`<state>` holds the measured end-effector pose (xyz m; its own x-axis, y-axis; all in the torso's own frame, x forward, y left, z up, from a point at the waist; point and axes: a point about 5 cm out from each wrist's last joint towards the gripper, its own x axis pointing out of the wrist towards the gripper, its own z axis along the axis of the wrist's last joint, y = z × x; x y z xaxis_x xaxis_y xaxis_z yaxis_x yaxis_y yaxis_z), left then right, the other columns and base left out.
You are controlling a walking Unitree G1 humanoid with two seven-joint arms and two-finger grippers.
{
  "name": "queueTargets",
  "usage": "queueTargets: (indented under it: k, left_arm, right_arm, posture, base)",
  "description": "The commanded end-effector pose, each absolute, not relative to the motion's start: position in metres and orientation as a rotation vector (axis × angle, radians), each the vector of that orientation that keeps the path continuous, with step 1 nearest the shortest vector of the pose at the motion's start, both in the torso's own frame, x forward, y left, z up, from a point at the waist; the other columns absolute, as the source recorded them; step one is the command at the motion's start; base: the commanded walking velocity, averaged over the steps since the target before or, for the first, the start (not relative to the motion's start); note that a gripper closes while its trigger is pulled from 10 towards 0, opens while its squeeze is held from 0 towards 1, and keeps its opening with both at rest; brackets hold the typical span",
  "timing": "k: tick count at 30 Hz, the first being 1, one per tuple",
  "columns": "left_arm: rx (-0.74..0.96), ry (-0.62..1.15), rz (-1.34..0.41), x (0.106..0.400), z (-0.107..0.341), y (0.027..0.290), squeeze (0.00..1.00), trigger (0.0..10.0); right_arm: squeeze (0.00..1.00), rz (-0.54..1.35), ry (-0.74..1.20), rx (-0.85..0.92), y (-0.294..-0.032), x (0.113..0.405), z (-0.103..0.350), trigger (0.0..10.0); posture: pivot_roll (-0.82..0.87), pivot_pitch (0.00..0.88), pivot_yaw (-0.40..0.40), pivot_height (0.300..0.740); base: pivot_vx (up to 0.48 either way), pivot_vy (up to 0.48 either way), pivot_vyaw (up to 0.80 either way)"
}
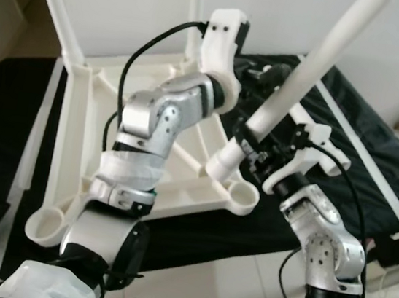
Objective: Building children table
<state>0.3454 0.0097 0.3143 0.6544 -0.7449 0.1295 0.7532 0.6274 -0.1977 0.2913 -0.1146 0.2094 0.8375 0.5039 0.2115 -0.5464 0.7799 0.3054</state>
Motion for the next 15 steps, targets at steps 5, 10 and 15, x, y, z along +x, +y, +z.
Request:
queueTargets:
  k: [5,10,15]
  left_arm:
    - [-0.159,-0.131,-0.848,0.347,0.318,0.006,0.0,10.0]
    - [-0.136,-0.22,-0.677,0.357,0.305,0.033,0.0,10.0]
    - [-0.108,-0.311,-0.647,0.354,0.299,0.044,0.0,10.0]
  right_arm:
    - [0.0,0.575,-0.107,0.36,-0.111,0.291,0.207,10.0]
    - [0.0,0.506,-0.147,0.347,-0.122,0.289,0.21,10.0]
    - [0.0,0.431,-0.182,0.299,-0.132,0.29,0.214,10.0]
  posture:
    - [-0.08,0.015,0.05,0.74]
    - [-0.08,0.019,0.051,0.74]
    - [-0.08,0.023,0.049,0.74]
  base:
    - [0.0,0.0,0.0]
    - [0.0,0.0,0.0]
    - [0.0,0.0,0.0]
